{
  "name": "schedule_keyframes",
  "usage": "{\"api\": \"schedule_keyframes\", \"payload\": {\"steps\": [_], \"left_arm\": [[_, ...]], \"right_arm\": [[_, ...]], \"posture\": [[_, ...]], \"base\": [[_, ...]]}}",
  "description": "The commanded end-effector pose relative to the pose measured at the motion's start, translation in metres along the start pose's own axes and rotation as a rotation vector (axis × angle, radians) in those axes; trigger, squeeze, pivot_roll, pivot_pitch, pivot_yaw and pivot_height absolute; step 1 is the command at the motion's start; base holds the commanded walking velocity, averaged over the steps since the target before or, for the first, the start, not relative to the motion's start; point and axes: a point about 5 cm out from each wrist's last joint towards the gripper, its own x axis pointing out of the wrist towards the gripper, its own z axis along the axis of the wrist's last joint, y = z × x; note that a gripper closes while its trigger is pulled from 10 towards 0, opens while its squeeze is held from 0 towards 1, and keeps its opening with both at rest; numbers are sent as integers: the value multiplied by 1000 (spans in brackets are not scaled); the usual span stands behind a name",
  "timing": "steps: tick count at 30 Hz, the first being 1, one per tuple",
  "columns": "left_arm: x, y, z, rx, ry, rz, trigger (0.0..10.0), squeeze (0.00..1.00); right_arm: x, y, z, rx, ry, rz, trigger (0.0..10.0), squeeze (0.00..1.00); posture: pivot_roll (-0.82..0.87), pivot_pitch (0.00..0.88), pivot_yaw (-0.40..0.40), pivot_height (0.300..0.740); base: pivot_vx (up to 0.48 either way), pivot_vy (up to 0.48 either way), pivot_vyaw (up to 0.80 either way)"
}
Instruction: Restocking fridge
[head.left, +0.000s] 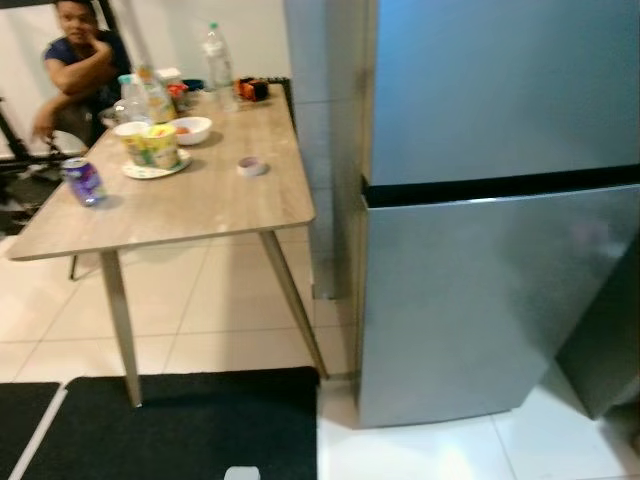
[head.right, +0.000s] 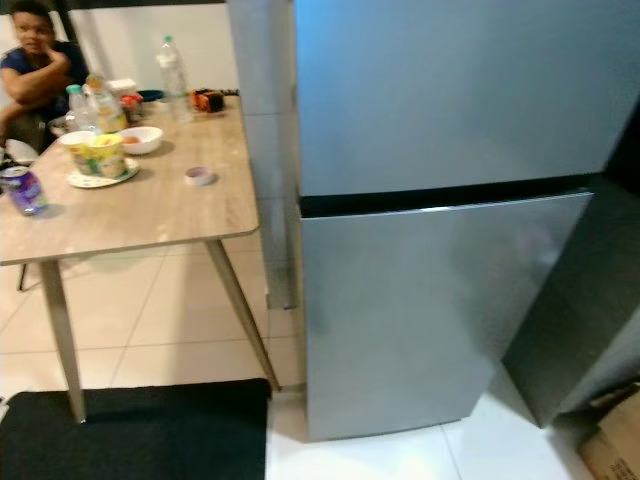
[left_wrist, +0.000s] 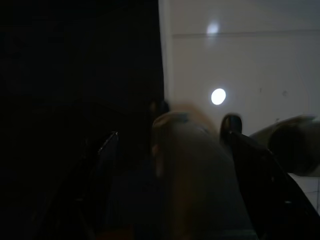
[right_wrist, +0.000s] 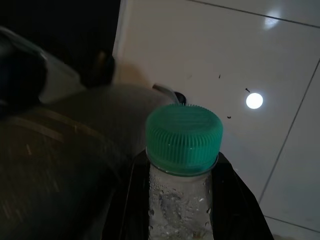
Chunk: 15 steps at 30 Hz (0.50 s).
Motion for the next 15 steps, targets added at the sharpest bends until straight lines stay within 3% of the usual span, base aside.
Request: {"api": "schedule_keyframes", "payload": {"steps": [1, 2, 15], "left_arm": [[-2, 3, -8, -8, 27, 11, 10000, 0], [-2, 3, -8, -8, 27, 11, 10000, 0], [-2, 5, -7, -12, 24, 19, 10000, 0]], "right_arm": [[2, 3, 5, -4, -15, 7, 10000, 0], [2, 3, 5, -4, -15, 7, 10000, 0], [1, -1, 5, -30, 3, -54, 10000, 0]], "posture": [[-106, 0, 9, 734], [-106, 0, 9, 734], [-102, 0, 9, 734]], "base": [[0, 0, 788], [0, 0, 788], [0, 0, 0]]}}
